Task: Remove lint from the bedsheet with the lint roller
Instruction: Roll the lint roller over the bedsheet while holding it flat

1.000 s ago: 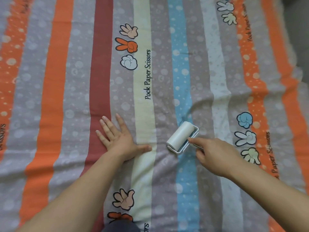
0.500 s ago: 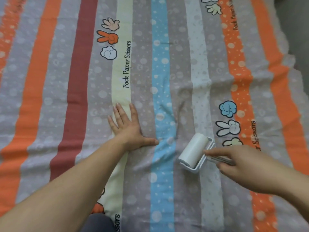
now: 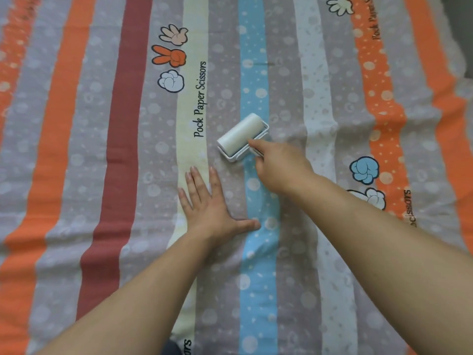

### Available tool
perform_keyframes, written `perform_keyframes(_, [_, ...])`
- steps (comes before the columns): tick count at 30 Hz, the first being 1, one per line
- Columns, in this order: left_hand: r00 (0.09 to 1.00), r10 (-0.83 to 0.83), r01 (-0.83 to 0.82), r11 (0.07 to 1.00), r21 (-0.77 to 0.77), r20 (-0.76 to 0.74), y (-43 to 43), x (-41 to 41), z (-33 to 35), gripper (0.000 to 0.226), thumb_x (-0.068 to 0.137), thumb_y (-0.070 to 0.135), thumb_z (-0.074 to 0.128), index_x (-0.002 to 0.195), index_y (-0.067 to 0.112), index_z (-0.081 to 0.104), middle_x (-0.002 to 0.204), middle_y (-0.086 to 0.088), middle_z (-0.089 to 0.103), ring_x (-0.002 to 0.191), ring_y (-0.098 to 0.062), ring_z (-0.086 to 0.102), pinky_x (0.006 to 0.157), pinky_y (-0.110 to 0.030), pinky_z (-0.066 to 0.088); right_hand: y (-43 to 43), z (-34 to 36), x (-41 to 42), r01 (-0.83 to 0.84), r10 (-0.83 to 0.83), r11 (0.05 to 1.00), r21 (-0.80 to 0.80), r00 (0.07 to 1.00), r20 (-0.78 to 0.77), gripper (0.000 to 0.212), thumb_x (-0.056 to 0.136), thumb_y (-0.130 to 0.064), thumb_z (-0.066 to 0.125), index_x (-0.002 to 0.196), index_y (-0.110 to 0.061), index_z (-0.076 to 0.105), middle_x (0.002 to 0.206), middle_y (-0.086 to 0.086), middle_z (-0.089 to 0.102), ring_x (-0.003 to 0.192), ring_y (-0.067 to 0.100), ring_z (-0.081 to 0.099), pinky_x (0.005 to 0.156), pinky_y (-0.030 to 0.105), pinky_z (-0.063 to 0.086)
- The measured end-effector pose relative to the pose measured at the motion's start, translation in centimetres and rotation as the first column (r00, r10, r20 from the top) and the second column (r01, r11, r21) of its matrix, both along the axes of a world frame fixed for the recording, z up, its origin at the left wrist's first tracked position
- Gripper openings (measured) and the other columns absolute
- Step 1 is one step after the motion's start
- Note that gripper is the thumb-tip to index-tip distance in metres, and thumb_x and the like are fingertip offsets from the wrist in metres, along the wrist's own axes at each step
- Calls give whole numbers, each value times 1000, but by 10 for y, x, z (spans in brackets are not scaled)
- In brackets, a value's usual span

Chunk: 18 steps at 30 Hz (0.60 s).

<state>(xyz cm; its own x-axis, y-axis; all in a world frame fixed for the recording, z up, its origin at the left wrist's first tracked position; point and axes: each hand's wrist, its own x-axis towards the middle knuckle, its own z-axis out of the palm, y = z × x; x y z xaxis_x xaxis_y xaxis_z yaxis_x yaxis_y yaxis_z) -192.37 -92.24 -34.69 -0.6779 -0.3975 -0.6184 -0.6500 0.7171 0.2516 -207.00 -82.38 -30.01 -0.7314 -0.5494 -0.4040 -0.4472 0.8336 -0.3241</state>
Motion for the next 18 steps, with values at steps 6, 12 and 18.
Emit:
perform_keyframes(6, [1000,15,-15,1000,-18,23,1,-1,4,164,45,97,64,144,24,-45,150,-17,-51,136,-29,-51,116,-54,-25,66,15,13,-49,42,993,105,997,64,53,94,-29,41,144,-45,35,133,4,58,114,29,56,82,36,45])
perform_keyframes(12, [997,11,-9,1000,-24,78,29,-13,11,169,40,98,65,140,24,-49,148,-21,-51,135,-35,-52,114,-60,-24,143,32,29,-96,85,982,162,994,75,50,94,-25,40,140,-43,41,125,0,62,109,25,59,76,34,46])
perform_keyframes(18, [992,11,-1,997,-79,124,62,-14,18,168,41,99,63,142,24,-47,150,-22,-49,138,-35,-48,117,-62,-19,220,32,44,-117,99,980,160,988,116,53,94,-27,37,144,-45,32,129,-3,59,111,23,57,70,33,40])
